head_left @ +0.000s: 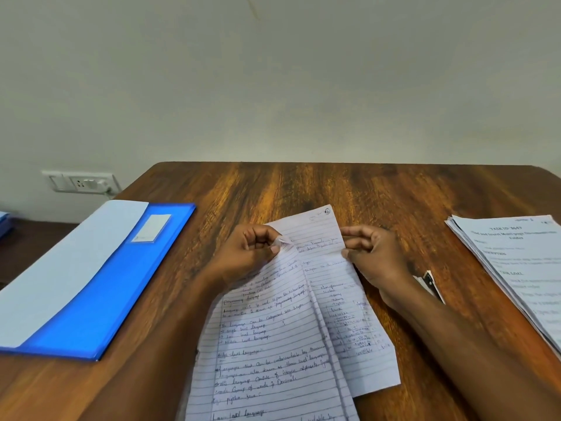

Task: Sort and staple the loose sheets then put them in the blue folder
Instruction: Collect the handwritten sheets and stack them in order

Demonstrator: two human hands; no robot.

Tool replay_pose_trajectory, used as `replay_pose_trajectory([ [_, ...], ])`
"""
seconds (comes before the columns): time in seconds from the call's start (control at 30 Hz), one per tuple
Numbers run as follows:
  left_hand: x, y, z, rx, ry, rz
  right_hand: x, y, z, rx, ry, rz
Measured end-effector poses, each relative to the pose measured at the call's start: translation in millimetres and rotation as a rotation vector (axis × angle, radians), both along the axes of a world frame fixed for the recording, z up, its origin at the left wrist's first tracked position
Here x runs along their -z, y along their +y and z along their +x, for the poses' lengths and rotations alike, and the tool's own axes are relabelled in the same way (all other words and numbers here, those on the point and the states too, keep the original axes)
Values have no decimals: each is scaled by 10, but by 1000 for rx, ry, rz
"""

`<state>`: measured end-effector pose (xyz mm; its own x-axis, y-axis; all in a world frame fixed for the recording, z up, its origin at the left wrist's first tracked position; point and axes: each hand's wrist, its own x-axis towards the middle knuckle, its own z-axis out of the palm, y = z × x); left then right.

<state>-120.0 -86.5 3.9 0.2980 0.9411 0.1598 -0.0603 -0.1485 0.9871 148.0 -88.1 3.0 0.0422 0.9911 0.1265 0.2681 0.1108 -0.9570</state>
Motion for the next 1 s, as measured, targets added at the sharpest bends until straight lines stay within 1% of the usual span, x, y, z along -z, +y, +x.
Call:
replay_pose_trajectory([
  [0.2, -2, -1, 13, 21, -4, 13, -15, -20, 3, -35, 68, 3],
  [0.3, -8, -9, 11, 20, 13, 18, -34, -36, 9, -34, 70, 2],
  [0.4, -35, -32, 53, 18, 31, 47, -74, -55, -38, -30, 2, 31],
  [0.5, -77, -63, 95, -12, 80, 94, -95, -71, -106, -37, -99, 131],
  [0.6, -118, -110, 131, -94, 173, 143, -99, -78, -142, -102, -196, 226],
  [0.67, -151, -142, 178, -214, 293, 172, -83, -81, -143, -150, -259, 234],
  [0.73, -192, -173, 234, -302, 369, 235, -94, -105, -143, -194, -266, 219],
  [0.9, -226, -213, 341, -411, 431, 347, -147, -155, -151, -311, -249, 219],
  [1.0, -214, -200, 360, -442, 414, 406, -153, -170, -162, -360, -260, 223],
])
